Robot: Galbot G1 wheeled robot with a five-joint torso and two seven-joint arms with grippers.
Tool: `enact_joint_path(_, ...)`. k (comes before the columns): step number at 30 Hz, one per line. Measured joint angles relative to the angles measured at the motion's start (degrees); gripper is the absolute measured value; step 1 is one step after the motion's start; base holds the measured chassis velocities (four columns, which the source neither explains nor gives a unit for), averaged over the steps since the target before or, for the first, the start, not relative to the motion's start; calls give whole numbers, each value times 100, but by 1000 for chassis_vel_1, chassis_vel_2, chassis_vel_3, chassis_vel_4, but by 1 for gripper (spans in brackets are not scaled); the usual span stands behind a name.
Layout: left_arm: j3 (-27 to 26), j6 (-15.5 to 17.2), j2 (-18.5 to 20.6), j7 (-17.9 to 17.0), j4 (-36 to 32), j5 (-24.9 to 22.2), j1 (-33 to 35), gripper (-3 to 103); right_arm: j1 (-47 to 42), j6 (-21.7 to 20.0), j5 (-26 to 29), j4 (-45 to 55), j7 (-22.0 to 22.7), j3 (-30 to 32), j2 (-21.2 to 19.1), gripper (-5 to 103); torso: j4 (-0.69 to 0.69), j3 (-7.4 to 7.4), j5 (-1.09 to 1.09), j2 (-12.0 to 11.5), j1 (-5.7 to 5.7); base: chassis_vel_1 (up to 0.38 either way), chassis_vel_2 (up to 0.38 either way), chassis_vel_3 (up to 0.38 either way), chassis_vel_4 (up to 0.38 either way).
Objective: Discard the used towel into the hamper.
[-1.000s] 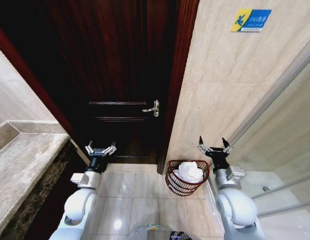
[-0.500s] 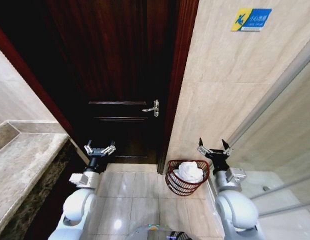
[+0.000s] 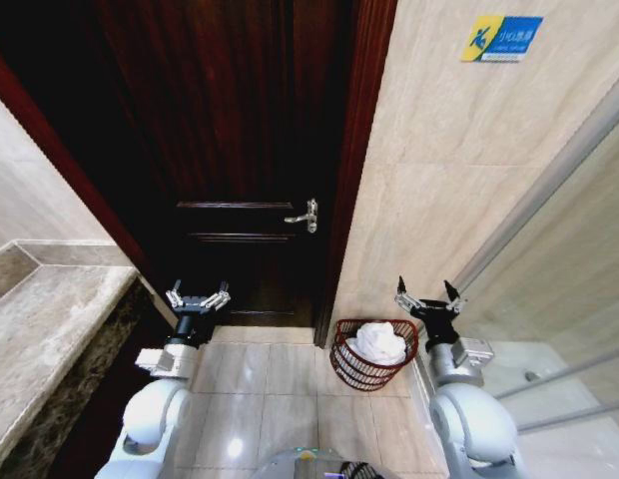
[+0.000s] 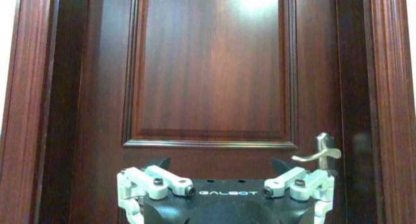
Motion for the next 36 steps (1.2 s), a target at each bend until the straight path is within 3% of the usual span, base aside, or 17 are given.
enact_joint_path(36,-18,10,-166,-31,-224,97,136,100,-265,208,64,45,-63,124,-5,100,0,-7,0,-14,-7,5,-6,-3,6)
